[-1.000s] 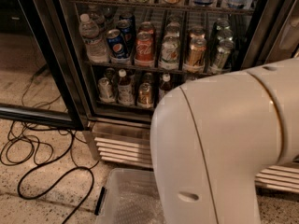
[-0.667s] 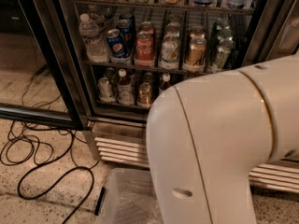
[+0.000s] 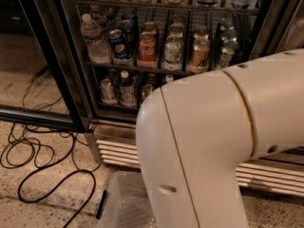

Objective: Pick water bottle from bottom shelf of fridge

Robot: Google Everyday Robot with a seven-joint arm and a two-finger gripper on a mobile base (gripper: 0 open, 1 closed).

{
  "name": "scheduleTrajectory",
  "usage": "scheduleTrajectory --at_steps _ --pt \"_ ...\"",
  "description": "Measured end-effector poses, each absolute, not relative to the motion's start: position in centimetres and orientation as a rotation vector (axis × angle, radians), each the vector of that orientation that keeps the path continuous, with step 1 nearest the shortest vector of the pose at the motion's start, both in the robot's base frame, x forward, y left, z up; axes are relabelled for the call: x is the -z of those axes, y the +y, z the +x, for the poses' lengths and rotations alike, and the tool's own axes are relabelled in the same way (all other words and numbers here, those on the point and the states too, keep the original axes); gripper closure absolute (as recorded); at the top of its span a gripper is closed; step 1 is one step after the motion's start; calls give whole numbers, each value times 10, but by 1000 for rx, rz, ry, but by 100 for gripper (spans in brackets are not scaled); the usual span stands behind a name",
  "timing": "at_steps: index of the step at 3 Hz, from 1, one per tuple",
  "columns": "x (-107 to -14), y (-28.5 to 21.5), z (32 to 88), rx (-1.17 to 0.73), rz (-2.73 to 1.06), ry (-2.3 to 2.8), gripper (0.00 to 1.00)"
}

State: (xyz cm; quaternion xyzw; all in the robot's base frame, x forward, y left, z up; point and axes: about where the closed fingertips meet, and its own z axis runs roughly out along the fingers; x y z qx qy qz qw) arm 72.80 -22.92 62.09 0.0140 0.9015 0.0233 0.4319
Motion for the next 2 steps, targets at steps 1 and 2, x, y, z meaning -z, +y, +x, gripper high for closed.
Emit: scheduleTrajectory --at_steps 1,2 --pt "-625 -238 733 -28 46 2217 31" --pt "-623 -251 735 18 65 2203 32"
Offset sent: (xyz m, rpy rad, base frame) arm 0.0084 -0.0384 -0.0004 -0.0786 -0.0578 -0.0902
